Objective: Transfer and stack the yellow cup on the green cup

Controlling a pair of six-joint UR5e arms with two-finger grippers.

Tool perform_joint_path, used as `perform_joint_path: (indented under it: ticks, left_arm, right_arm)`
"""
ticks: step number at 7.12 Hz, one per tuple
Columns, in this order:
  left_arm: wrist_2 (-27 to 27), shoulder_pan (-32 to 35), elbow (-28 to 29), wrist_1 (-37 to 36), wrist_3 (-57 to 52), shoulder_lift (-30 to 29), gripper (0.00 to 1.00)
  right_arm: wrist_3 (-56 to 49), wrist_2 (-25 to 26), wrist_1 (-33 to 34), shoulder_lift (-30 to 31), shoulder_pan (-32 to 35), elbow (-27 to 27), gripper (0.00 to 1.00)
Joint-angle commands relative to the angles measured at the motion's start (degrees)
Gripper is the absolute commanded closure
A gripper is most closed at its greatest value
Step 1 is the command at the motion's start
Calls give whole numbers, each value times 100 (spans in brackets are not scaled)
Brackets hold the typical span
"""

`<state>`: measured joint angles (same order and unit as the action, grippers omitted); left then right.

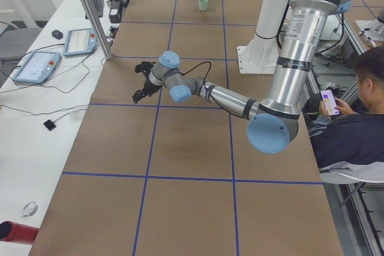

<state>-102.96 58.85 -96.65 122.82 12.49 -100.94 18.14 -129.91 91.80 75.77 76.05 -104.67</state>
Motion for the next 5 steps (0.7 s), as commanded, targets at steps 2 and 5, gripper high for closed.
perform_joint_path:
  ticks: [2,5]
  left_arm:
    - [-416,1379,-872,-3064,-36,251,0]
    - [-2369,2403,-645,-3107,-1162,957,0]
  right_arm:
    - [-1110,-271,13,736,524,-245,100]
    - [-1102,-446,49,1097,516,-712,100]
